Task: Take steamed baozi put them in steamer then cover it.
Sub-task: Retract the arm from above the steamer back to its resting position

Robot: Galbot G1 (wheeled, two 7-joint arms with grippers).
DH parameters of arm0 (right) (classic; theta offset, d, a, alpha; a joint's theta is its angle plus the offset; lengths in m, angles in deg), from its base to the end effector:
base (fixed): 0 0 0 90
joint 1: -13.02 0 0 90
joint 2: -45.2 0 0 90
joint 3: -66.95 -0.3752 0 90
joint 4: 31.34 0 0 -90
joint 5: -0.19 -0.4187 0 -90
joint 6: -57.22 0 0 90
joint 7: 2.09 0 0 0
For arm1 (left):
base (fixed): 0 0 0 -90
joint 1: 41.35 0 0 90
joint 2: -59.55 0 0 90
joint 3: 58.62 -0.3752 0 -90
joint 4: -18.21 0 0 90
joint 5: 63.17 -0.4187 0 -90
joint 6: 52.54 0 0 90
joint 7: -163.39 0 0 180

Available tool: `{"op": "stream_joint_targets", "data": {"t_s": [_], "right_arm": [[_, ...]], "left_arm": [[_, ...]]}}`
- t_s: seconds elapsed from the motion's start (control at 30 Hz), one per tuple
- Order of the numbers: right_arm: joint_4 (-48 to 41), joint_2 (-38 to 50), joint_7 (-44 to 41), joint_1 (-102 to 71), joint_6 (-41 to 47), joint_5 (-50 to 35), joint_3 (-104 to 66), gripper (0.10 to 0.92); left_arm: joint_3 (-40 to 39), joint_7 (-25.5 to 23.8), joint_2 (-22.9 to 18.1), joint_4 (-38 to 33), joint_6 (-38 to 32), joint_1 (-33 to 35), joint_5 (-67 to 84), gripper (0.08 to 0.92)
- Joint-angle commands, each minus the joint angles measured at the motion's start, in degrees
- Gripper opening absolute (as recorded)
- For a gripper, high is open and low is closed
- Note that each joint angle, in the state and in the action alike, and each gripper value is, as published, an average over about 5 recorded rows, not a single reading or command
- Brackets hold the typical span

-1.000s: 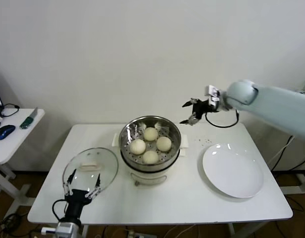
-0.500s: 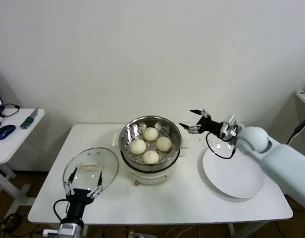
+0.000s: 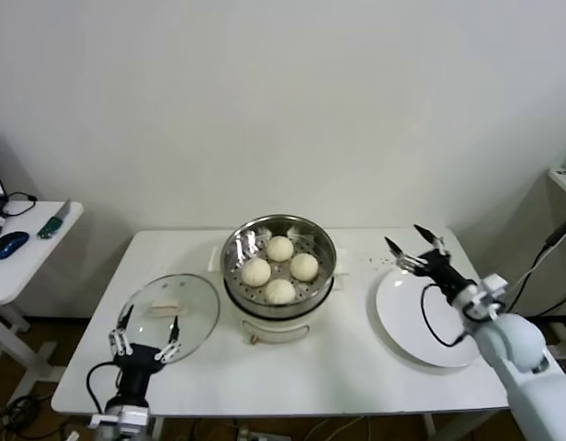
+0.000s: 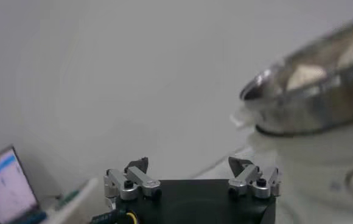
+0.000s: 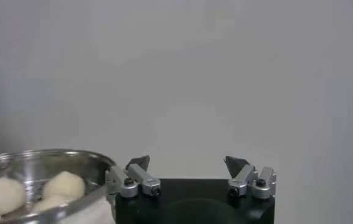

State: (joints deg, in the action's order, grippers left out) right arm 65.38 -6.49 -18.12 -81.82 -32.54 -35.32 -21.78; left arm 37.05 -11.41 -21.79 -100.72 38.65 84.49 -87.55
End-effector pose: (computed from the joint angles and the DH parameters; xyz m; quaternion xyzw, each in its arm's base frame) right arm 0.3922 -0.1950 -0.2958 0.1838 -0.9827 0.0212 0.0071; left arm 0.1989 0.0618 -0.3475 0.0356 -0.9516 -0.3008 0.0516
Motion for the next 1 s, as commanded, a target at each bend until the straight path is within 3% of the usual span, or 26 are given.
{"op": "stream_joint_targets", "data": {"t_s": [0.03, 0.3, 1.0], "right_arm": [[3.08, -10.31, -1.48, -16.19, -3.93, 3.52, -14.11, 0.823], [2.78, -13.33, -2.93, -18.76, -5.47, 5.36, -13.97, 0.823], [1.59, -16.23, -3.39, -18.63, -6.18, 10.93, -13.89, 0.823]], "left_arm": [[-1.75, 3.68, 4.49, 4.92, 10.63, -2.07, -47.86, 0.823], [-9.53, 5.23, 6.46, 14.62, 18.74, -7.46, -57.27, 0.823], [-11.65, 4.95, 8.59, 35.89, 18.93, -26.16, -57.55, 0.823]]}}
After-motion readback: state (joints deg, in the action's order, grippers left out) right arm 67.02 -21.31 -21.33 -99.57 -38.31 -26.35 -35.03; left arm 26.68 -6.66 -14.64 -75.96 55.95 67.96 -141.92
